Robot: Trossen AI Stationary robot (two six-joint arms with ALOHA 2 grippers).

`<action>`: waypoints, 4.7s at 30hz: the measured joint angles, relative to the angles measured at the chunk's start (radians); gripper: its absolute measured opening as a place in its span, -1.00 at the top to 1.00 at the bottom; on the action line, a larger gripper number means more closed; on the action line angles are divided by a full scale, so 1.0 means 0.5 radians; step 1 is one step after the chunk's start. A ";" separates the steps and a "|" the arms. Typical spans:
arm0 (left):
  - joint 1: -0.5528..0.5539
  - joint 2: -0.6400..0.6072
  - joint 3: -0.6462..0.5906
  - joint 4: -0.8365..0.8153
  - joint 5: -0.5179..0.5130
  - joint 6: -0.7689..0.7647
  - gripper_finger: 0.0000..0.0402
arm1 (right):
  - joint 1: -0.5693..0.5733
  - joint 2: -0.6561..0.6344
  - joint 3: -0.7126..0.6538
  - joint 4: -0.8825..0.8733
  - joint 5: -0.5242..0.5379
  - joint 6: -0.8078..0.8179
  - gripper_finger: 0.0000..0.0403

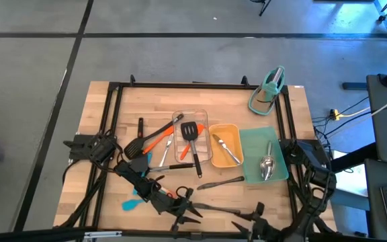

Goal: Pick & Place Kitchen Items
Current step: Put the black table knife into the yellow bin

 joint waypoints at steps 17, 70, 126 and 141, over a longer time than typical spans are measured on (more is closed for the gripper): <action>-0.002 -0.001 0.000 0.044 0.007 0.021 0.53 | -0.092 0.002 -0.352 0.496 -0.359 -0.181 0.24; 0.061 -0.001 0.001 -0.410 -0.238 0.227 0.57 | -0.310 -0.021 -0.365 0.911 -0.866 -0.981 0.64; 0.072 -0.006 0.208 -1.068 -0.410 1.013 0.57 | -0.364 -0.095 -0.324 0.956 -0.880 -0.559 0.65; 0.088 -0.004 0.209 -1.069 -0.411 1.044 0.57 | -0.367 -0.095 -0.324 1.052 -0.783 -0.561 0.65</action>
